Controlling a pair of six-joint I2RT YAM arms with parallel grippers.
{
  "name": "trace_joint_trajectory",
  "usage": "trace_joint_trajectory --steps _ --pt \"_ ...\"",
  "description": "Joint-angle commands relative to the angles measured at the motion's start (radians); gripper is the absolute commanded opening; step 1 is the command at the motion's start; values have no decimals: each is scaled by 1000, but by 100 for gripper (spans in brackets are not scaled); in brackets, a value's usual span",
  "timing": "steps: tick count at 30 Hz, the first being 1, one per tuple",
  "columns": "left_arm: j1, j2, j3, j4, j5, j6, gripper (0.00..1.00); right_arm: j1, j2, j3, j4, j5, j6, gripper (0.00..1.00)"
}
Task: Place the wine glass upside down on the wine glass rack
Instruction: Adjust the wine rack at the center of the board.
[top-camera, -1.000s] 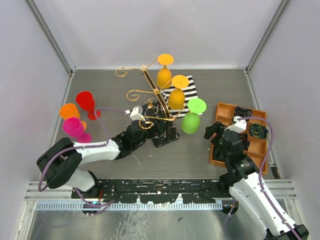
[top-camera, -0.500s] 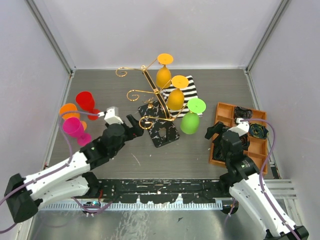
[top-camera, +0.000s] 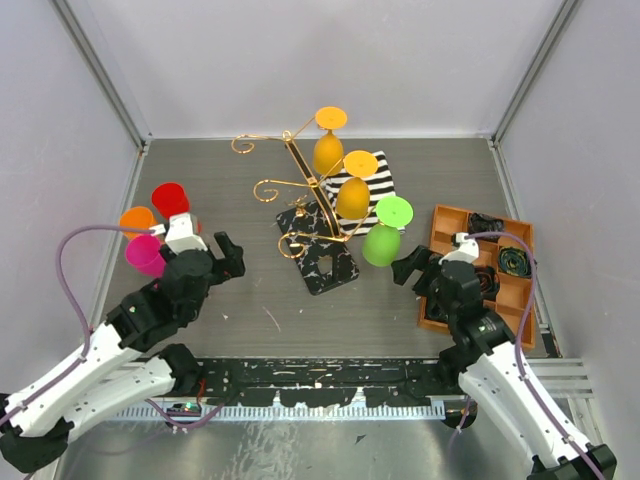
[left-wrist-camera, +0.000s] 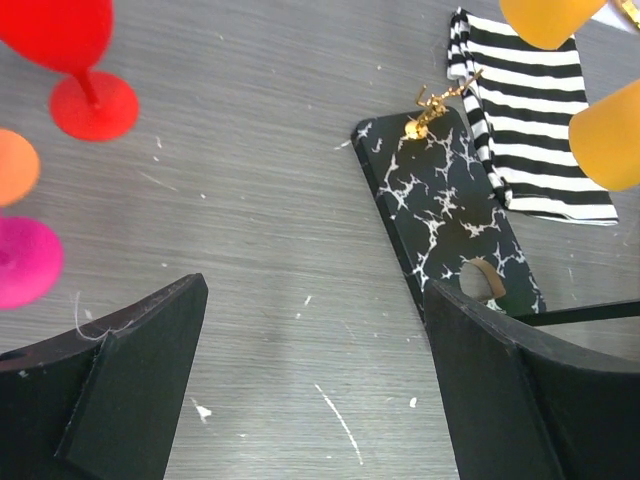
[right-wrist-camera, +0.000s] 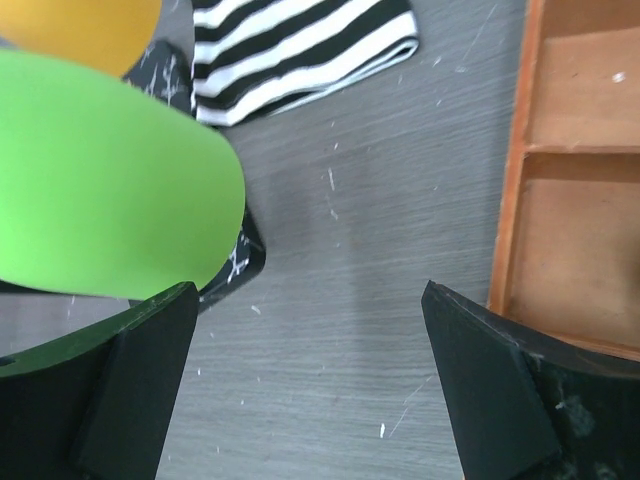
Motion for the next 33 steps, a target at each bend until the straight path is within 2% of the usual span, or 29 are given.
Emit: trace_joint_trajectory --steps 1,6,13,18,24,28,33 --pt "6 27 122 -136 -61 146 96 3 2 -25 69 -161 -81 100" --pt "30 46 238 -230 -76 207 96 3 -70 -63 81 -205 -57 100" --pt "61 10 269 -256 -67 241 96 17 -172 -79 22 -212 -36 100" --pt "62 11 264 -282 -71 239 96 32 -160 -75 37 -278 -62 100" --pt "60 7 260 -271 -78 243 97 69 -92 -54 96 -456 -156 100" --pt "62 13 267 -267 -81 251 97 228 -67 -52 131 -407 -181 100" --pt "63 19 284 -270 -80 256 97 600 -4 -26 183 -49 -193 100"
